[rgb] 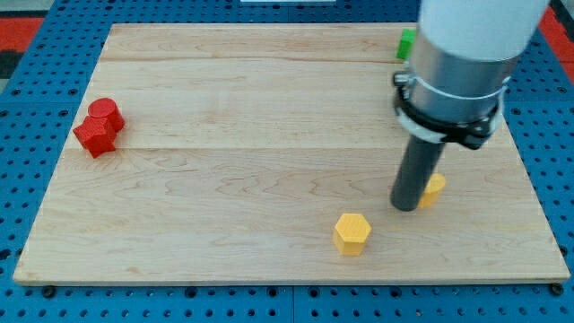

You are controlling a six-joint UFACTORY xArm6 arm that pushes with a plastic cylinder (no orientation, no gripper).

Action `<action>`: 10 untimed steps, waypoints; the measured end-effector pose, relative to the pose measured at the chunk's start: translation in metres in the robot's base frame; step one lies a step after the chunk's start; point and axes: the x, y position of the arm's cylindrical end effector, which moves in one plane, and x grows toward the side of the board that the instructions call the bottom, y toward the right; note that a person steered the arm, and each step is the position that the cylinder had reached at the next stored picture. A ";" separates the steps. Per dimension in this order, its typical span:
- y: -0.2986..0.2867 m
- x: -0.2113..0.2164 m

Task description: Push the yellow heart below the blue triangle

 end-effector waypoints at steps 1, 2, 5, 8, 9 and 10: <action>0.011 0.007; 0.021 0.014; 0.051 0.006; 0.040 -0.018; 0.012 -0.017; 0.007 -0.025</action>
